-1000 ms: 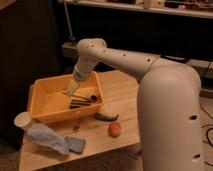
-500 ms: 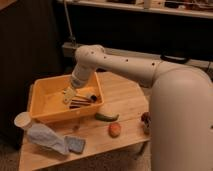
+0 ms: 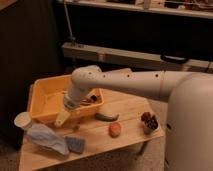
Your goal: Place towel in tray
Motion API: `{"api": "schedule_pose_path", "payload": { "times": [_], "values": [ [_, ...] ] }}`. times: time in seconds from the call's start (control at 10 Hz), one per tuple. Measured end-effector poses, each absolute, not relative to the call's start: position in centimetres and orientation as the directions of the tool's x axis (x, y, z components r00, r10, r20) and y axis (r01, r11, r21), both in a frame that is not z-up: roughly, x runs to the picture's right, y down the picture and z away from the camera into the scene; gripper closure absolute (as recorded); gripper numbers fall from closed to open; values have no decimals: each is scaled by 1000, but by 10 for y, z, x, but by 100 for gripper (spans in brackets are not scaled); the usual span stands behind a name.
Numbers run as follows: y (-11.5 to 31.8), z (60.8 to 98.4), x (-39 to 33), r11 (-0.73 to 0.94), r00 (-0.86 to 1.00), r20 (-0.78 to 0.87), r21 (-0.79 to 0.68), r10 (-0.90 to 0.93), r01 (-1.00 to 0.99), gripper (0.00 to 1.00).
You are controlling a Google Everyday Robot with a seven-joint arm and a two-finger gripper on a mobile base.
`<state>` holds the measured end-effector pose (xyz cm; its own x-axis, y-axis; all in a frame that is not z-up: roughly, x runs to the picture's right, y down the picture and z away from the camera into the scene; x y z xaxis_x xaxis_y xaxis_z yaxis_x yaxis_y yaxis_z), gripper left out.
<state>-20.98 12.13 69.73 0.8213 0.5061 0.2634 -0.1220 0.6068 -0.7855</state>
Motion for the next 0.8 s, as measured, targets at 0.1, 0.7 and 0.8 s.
{"api": "schedule_pose_path", "payload": {
  "times": [0.1, 0.7, 0.8],
  "values": [
    [137, 695, -211, 604, 817, 290, -793, 499, -87, 20],
    [194, 700, -219, 596, 776, 400, -802, 488, 39, 20],
    [204, 707, -220, 587, 775, 399, -808, 489, 45, 20]
  ]
}}
